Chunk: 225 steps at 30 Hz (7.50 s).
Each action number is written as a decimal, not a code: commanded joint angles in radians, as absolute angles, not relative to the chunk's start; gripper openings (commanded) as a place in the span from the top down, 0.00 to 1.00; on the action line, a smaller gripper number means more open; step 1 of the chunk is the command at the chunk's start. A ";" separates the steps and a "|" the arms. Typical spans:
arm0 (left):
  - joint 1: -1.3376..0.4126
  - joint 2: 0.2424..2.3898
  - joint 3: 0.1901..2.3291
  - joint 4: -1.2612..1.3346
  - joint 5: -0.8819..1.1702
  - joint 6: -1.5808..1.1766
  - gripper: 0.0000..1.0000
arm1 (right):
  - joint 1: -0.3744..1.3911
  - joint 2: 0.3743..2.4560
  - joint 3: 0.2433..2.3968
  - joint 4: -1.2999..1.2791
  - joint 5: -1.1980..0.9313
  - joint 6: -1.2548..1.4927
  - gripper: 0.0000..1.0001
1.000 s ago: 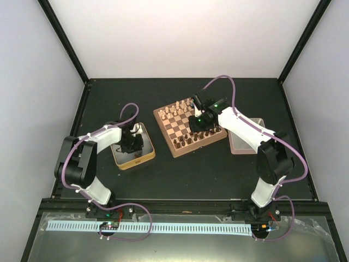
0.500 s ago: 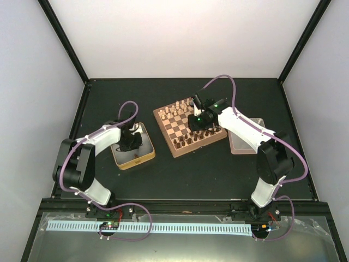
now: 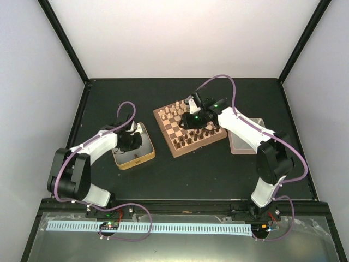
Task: Set up the chess pieces on the board
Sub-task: Pick up the chess piece from the storage box, then place the chess piece on the chessboard, then adjust the storage box at the center of the board.
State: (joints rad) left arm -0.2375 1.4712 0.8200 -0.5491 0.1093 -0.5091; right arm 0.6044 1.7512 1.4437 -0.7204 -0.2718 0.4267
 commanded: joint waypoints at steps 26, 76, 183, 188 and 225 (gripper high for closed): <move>-0.224 1.413 0.758 -0.661 -0.107 -0.657 0.53 | 0.695 1.855 1.524 -0.604 -0.436 0.436 0.62; -0.247 1.201 0.807 -0.381 0.401 -0.425 0.86 | 0.645 1.666 1.426 -0.420 -0.500 0.493 0.63; -0.405 1.219 0.882 -0.242 0.301 -0.408 0.32 | 0.426 1.924 1.441 -0.688 0.084 0.297 0.79; -0.402 1.206 0.893 -0.310 0.229 -0.443 0.31 | 0.426 1.839 1.417 -0.667 0.106 0.339 0.72; -0.261 1.445 0.977 -0.932 0.199 -0.362 0.48 | 0.426 1.385 0.936 -0.356 0.250 0.513 0.58</move>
